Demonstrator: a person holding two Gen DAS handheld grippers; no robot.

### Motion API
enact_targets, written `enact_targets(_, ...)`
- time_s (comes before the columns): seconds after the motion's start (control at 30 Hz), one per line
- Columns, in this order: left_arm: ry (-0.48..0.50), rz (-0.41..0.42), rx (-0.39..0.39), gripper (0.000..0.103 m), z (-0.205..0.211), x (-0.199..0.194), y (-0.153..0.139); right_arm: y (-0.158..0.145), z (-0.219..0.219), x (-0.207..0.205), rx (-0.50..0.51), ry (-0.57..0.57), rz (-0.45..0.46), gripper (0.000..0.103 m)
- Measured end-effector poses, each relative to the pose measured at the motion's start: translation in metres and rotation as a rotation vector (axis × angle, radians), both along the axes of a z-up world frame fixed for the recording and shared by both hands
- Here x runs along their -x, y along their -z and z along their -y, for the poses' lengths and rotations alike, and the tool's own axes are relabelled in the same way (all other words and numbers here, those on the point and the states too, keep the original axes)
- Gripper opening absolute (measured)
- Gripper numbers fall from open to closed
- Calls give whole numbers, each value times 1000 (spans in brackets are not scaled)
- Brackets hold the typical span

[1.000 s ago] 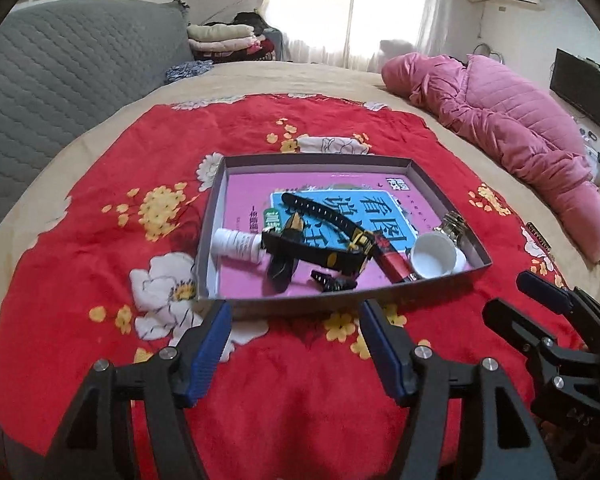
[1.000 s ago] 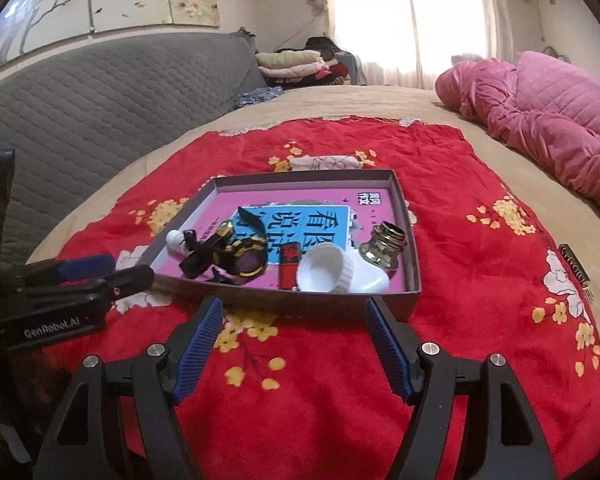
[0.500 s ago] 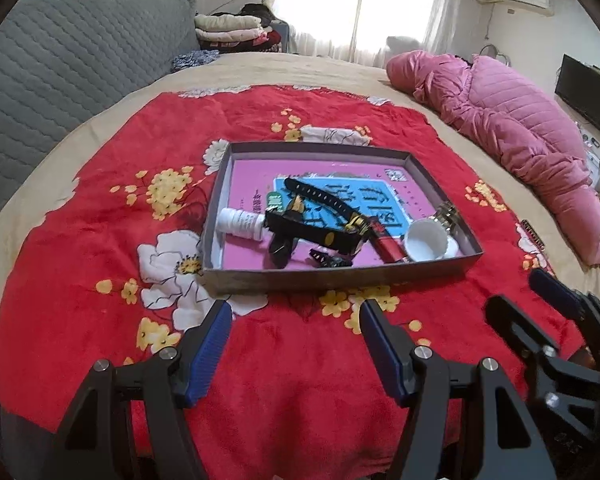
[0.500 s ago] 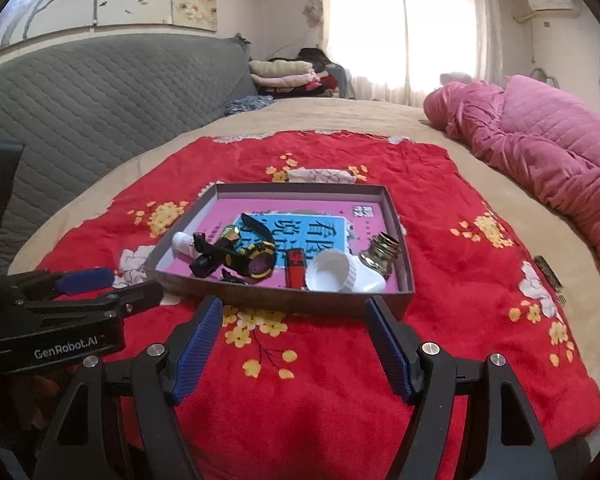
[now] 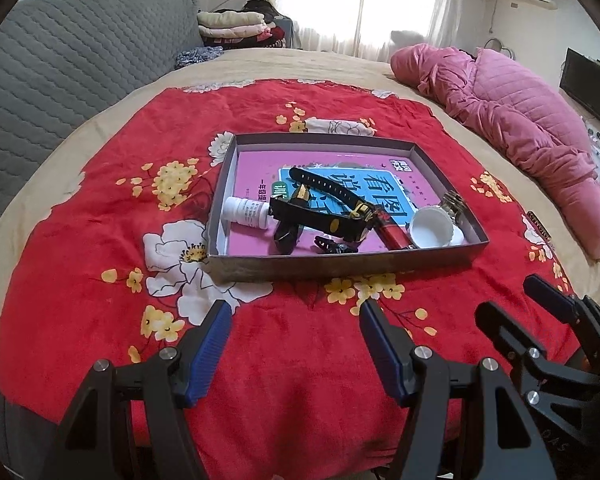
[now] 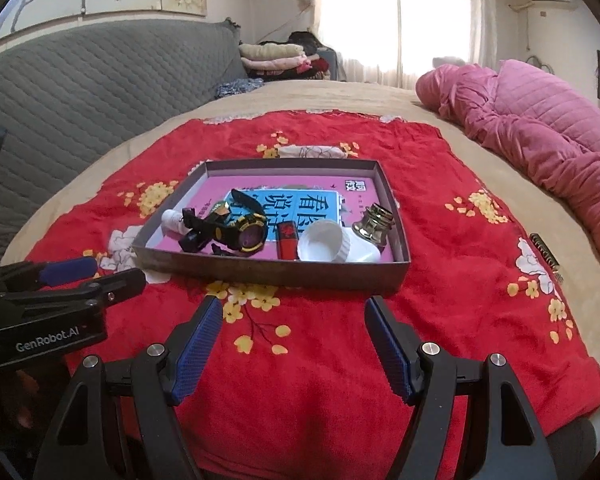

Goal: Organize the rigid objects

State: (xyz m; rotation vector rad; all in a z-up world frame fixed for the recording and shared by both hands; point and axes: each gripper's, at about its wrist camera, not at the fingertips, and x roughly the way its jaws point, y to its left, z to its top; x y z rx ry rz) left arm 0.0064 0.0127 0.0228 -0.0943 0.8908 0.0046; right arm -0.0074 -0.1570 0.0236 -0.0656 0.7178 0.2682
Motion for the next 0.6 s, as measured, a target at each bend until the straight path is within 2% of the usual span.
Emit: enact_targets(0.6,9,-32,17,66,2,-1,8,5,0,-4,-6,-1,-10,75)
